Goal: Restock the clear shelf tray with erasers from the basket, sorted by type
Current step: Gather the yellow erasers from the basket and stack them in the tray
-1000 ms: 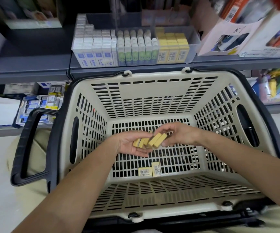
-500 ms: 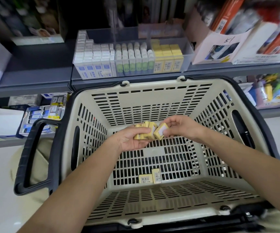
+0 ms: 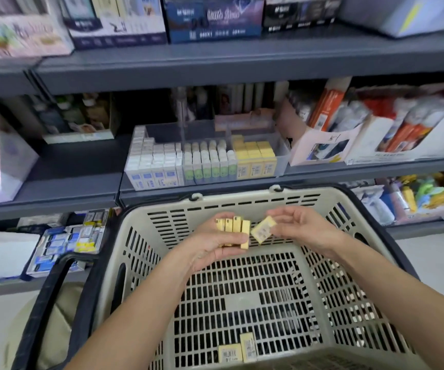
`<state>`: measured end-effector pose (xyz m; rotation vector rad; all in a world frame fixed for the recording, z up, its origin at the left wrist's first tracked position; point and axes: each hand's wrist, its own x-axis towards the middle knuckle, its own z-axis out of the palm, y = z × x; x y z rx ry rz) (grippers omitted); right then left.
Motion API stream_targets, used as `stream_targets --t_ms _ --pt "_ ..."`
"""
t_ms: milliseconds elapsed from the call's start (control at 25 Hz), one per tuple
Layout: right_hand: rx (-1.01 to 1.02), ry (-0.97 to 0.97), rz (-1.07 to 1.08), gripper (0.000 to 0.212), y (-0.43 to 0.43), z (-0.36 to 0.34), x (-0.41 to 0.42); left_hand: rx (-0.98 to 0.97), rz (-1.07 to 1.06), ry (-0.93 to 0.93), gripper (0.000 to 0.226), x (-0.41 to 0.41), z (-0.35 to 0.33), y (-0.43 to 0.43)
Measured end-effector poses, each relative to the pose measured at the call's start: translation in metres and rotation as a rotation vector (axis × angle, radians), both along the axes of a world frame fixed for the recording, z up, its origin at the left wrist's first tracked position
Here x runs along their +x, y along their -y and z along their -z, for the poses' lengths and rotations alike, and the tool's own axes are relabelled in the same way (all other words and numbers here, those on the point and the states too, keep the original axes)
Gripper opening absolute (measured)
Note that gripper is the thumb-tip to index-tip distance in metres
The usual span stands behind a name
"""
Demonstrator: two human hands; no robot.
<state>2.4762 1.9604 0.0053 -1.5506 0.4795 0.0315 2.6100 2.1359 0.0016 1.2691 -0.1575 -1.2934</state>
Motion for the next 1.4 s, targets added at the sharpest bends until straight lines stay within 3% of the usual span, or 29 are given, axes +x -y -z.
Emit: stream_targets --t_ms 200,360,440,600,720,800,1200,1280,1400 --pt "-0.139 0.043 0.001 0.023 0.007 -0.028 0.007 -0.036 0.04 0.255 0.049 0.007 -0.031 0.009" --pt "-0.336 0.108 0.056 0.022 0.02 -0.061 0.03 -0.135 -0.05 0.387 0.048 0.027 -0.05 0.019" --pt "-0.488 0.155 0.114 0.018 0.034 -0.077 0.051 -0.145 -0.122 0.48 0.046 0.041 -0.055 0.024" --pt "-1.006 0.079 0.284 0.022 0.065 -0.096 0.113 -0.125 -0.234 0.625 0.043 0.06 -0.056 0.026" --pt "-1.184 -0.008 0.231 0.024 0.076 -0.094 0.157 -0.094 -0.227 0.651 0.044 0.067 -0.051 0.023" --pt "-1.228 -0.064 0.122 0.024 0.08 -0.084 0.179 -0.075 -0.212 0.651 0.044 0.069 -0.047 0.02" --pt "-1.029 -0.201 -0.238 0.03 0.096 -0.058 0.208 -0.088 -0.205 0.556 0.042 0.076 -0.049 0.025" --pt "-1.108 -0.196 -0.231 0.032 0.088 -0.067 0.203 -0.097 -0.209 0.538 0.043 0.076 -0.048 0.025" --pt "-1.197 -0.007 -0.07 0.024 0.058 -0.084 0.181 -0.08 -0.206 0.549 0.042 0.077 -0.046 0.024"
